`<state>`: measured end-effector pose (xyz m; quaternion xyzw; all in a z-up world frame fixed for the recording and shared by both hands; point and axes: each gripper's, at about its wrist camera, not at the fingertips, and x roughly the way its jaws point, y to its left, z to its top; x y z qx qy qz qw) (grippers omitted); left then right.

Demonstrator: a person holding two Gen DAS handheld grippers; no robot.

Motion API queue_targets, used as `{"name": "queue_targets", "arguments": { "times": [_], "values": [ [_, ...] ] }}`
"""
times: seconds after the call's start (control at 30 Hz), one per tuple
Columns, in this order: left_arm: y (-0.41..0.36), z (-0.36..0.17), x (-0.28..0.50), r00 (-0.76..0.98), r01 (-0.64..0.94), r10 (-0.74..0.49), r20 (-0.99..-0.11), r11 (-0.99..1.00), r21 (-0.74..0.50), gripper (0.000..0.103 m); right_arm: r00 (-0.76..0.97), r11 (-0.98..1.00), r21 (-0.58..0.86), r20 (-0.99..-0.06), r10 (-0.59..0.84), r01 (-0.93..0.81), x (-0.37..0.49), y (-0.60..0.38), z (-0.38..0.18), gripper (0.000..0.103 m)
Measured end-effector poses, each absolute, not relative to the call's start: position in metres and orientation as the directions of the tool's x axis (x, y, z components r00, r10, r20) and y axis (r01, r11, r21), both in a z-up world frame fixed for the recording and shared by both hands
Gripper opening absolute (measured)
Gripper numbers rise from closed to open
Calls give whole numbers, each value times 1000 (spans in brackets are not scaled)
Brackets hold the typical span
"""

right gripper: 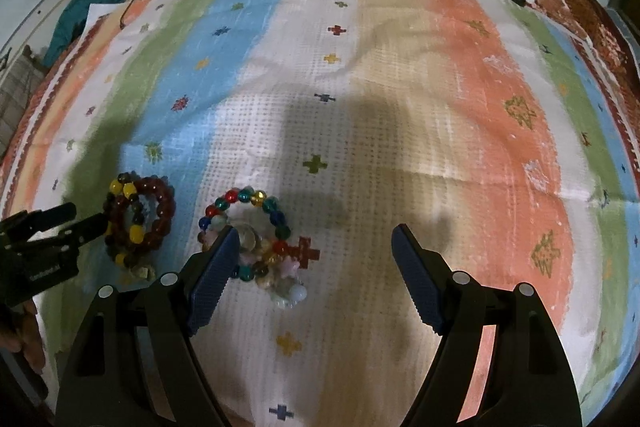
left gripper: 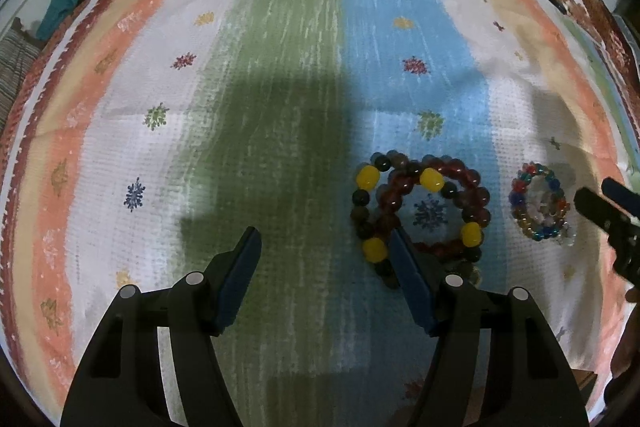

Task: Organize jewelry
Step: 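Move both tools toward the remaining bead bracelets on the cloth, then grasp the dark yellow-bead bracelet with the left tool while the right tool grasps the multicolour bracelet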

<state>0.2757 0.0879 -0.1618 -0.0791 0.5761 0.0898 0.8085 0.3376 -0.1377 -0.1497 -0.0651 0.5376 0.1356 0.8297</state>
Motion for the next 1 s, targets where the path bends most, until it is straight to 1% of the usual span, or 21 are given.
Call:
{"name": "queue_targets", "arguments": {
  "times": [0.13,0.33,0.5,0.63,0.77,0.83,1.0],
  "values": [
    [89,-164,277,326,-227,50,-944,973,-27,67,370,954,35,-917,149,-298,345,-134,-157,78],
    [97,-165,277,333,-244,30,-942,968,-56,67,361,955,32,-922,143,-296,350,-132,-165,78],
    [93,-165,276,334,-231,47,-941,972,-34,67,363,954,36,-920,148,-298,351,-130,-166,78],
    [89,-165,277,337,-219,33,-941,975,-44,63,355,956,32,-925,139,-291,354,-129,-172,71],
    [88,-166,276,337,-215,31,-941,976,-45,60,362,955,26,-922,137,-295,354,-128,-174,71],
    [89,-166,275,335,-220,28,-942,974,-49,57,363,955,24,-922,135,-296,354,-129,-173,64],
    [96,-165,273,339,-244,1,-941,966,-87,51,351,954,37,-925,146,-298,355,-131,-173,56]
  ]
}}
